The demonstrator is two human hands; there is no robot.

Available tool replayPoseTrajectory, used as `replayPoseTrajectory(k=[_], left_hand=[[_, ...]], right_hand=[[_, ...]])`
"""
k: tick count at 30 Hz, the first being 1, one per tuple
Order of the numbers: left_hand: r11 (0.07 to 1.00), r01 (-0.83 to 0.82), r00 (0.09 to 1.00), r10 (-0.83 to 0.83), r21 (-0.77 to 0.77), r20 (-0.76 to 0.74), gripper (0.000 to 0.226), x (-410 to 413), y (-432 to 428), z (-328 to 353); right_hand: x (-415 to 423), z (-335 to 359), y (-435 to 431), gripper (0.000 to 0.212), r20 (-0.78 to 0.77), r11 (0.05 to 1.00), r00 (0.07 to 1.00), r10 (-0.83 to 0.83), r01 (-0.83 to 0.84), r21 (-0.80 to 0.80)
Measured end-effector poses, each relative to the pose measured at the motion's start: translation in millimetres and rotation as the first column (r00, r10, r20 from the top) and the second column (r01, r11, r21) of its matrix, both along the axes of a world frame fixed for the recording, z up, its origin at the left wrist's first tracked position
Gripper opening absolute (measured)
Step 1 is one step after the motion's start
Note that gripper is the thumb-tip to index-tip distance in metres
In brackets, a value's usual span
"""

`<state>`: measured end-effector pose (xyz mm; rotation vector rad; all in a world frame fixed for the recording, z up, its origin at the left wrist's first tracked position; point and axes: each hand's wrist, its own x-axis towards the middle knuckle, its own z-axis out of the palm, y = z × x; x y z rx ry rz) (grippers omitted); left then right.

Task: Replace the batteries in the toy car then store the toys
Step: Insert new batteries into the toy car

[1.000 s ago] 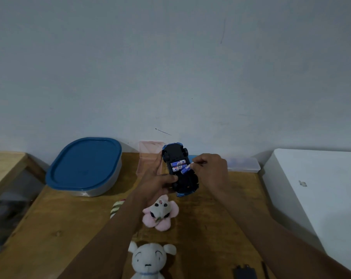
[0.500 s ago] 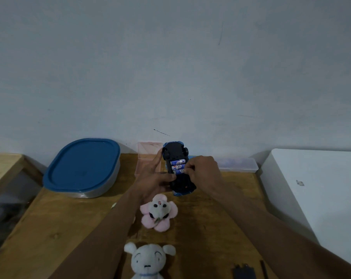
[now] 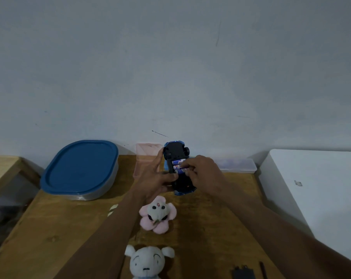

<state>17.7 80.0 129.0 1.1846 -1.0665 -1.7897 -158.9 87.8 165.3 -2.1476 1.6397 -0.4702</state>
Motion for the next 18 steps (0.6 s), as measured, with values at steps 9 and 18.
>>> replayPoseTrajectory(k=[9, 18], left_hand=[[0.993, 0.106, 0.994, -0.105, 0.052, -0.028, 0.085, 9.9, -0.8, -4.4], [0.981, 0.146, 0.987, -0.135, 0.128, -0.089, 0.093, 8.4, 2.1, -9.7]], right_hand=[[-4.2, 4.7, -1.4, 0.025, -0.027, 0.976, 0.977, 0.214, -0.212, 0.049], [-7.7, 13.8, -1.8, 0.021, -0.006, 0.937, 0.956, 0.294, -0.287, 0.198]])
